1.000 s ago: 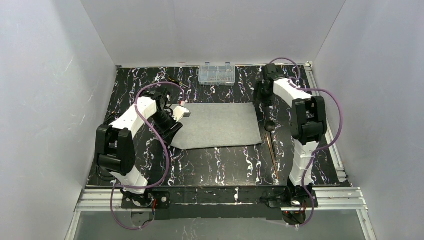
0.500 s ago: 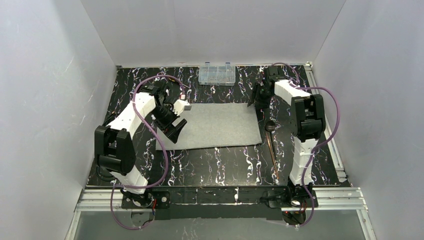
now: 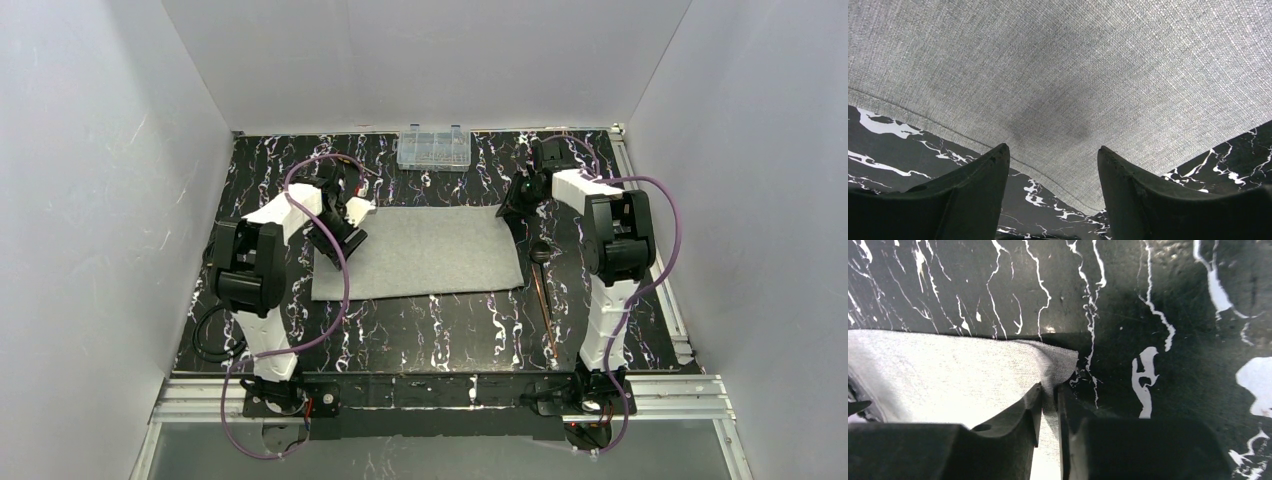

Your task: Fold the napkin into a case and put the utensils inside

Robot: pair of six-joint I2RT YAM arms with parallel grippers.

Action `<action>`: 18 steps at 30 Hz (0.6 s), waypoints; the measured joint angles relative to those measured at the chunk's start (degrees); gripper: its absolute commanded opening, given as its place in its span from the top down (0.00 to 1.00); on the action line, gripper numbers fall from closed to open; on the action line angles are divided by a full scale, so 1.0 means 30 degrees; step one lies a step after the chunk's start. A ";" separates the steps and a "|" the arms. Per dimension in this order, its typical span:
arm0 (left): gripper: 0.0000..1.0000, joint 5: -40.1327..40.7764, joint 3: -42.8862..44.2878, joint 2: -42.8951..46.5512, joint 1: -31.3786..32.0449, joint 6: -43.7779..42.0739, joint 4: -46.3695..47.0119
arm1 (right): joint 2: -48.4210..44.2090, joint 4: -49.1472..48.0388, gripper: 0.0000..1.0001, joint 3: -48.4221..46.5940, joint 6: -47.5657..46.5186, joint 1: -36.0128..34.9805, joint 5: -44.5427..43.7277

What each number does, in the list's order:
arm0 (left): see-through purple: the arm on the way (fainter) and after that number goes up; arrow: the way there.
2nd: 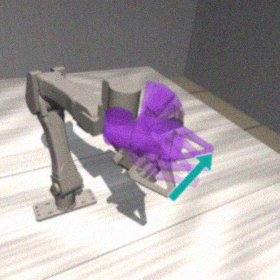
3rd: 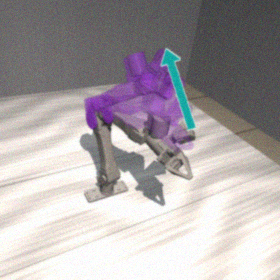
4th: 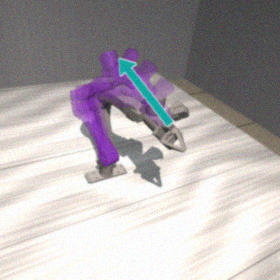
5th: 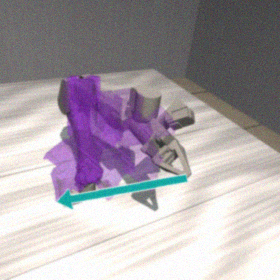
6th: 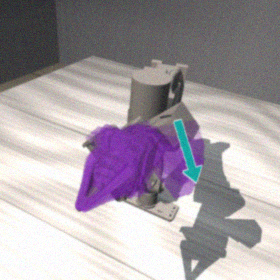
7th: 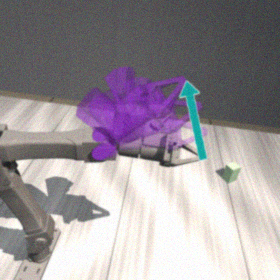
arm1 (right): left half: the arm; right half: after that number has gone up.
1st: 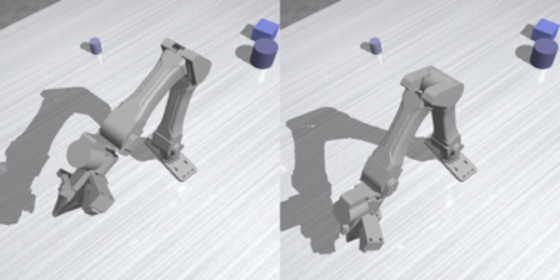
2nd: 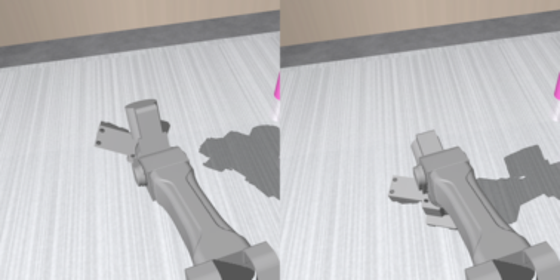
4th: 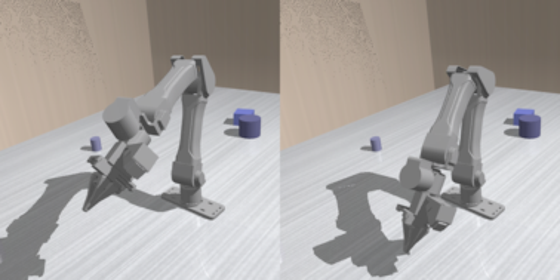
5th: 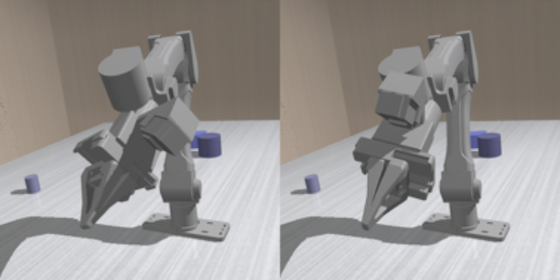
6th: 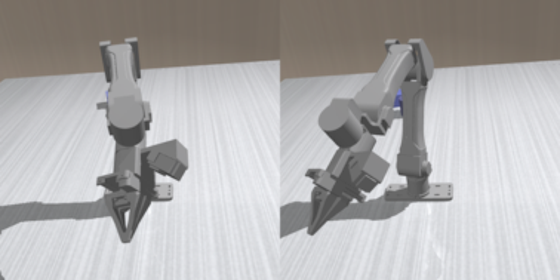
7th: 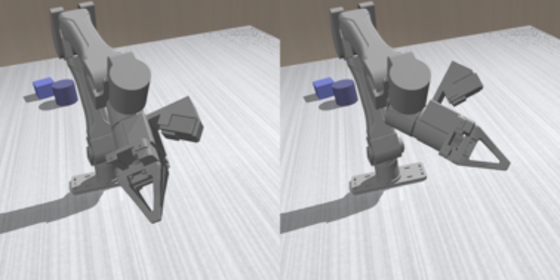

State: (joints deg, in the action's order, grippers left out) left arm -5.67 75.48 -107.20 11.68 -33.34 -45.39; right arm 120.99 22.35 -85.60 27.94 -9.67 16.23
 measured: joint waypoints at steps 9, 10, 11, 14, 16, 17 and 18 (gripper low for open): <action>0.46 0.0007 -0.0401 -0.0102 0.0007 -0.0189 0.0539 | -0.0270 -0.0401 0.99 0.0539 0.0539 -0.0036 -0.0423; 0.47 -0.0051 -0.0430 -0.0102 0.0015 -0.0204 0.0561 | -0.0328 -0.0321 0.99 0.0539 0.0525 -0.0066 -0.0619; 0.47 -0.0117 -0.0481 -0.0102 0.0036 -0.0226 0.0561 | -0.0408 -0.0131 0.99 0.0539 0.0466 -0.0102 -0.0838; 0.47 -0.0313 -0.0816 -0.0102 0.0240 -0.0240 0.0561 | -0.0634 0.0721 0.99 0.0444 0.0197 -0.0095 -0.1413; 0.47 -0.0546 -0.1151 -0.0102 0.0619 -0.0219 0.0539 | -0.0809 0.1530 0.99 0.0175 -0.0087 -0.0029 -0.1872; 0.48 -0.0612 -0.1268 -0.0102 0.0867 -0.0211 0.0525 | -0.0911 0.1829 0.99 0.0066 -0.0284 0.0015 -0.2025; 0.47 -0.0729 -0.1275 -0.0095 0.1137 -0.0160 0.0459 | -0.1027 0.2127 0.99 -0.0036 -0.0459 0.0087 -0.2171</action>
State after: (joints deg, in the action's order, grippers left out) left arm -7.86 71.66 -107.48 15.09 -33.82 -44.01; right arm 117.91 28.73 -85.71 26.57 -9.41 9.72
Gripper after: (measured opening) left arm 0.529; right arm 0.041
